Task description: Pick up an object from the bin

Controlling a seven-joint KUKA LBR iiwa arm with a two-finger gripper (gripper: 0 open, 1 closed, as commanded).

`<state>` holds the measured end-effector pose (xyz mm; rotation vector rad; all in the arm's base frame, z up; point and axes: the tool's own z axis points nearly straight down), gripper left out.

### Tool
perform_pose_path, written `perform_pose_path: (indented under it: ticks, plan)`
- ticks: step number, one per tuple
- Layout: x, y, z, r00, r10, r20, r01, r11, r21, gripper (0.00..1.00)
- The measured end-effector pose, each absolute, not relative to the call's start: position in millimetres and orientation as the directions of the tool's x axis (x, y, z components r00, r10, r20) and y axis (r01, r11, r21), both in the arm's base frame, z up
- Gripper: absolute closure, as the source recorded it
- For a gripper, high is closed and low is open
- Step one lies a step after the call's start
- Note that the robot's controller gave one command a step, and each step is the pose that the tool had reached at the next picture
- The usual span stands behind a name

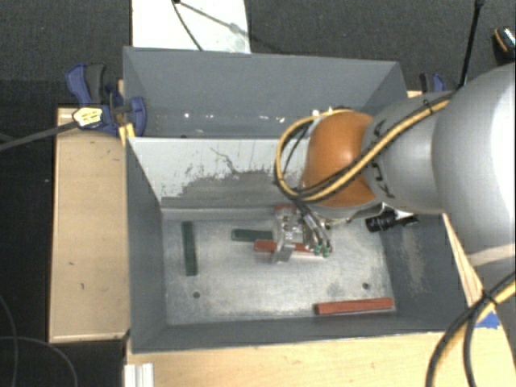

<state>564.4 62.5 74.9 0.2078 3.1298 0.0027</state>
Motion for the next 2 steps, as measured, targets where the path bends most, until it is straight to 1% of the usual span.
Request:
perform_pose_path:
  ticks: [1,2]
  plan:
    - [578.4,84.0,87.9,-0.998,0.056,-0.006,0.056,0.998,0.002,1.00]
    - [569.1,79.0,209.6,-1.000,0.029,-0.010,0.029,1.000,0.001,1.00]
